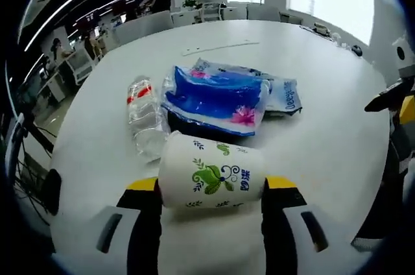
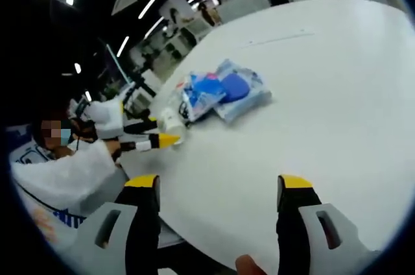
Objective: Arrange the tabletop items into an orderly group along one side of the table until the central work area is clear of visible clutter.
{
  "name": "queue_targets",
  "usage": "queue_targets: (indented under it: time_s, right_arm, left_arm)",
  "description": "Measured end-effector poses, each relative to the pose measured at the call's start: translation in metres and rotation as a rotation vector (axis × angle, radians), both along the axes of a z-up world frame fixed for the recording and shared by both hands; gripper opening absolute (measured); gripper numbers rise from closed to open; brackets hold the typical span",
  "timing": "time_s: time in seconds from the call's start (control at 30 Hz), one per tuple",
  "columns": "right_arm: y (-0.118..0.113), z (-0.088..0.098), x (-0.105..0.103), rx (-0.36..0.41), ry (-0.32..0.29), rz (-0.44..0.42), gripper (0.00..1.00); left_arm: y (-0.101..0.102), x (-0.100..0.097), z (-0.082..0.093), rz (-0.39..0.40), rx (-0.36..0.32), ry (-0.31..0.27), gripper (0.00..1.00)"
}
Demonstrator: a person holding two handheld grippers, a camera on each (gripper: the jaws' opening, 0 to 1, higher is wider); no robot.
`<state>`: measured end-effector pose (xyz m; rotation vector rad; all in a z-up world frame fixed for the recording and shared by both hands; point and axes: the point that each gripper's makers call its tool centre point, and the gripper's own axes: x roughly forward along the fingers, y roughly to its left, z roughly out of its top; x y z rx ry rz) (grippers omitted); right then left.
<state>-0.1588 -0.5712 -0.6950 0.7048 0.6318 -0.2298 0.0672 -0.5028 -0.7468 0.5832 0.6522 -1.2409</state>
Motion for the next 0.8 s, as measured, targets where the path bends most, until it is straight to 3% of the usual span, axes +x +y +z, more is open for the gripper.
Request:
queue_targets:
  time_s: [0.13, 0.27, 0.4, 0.6, 0.8]
  right_arm:
    - [-0.001, 0.001, 0.0, 0.003, -0.003, -0.007, 0.72]
    - [0.002, 0.002, 0.002, 0.001, -0.004, 0.001, 0.72]
    - [0.007, 0.001, 0.004, 0.008, -0.008, 0.015, 0.72]
    - [0.008, 0.003, 0.007, 0.013, -0.017, 0.019, 0.72]
    - [0.011, 0.007, 0.012, 0.021, -0.037, 0.028, 0.71]
  left_arm:
    - [-0.002, -0.005, 0.014, -0.028, -0.051, -0.038, 0.61]
    - [-0.006, -0.009, 0.035, -0.122, -0.089, -0.133, 0.61]
    - [-0.005, -0.019, 0.051, -0.246, -0.101, -0.273, 0.61]
    - [-0.002, -0.038, 0.061, -0.435, -0.074, -0.457, 0.61]
    - [-0.007, -0.054, 0.079, -0.56, -0.087, -0.624, 0.61]
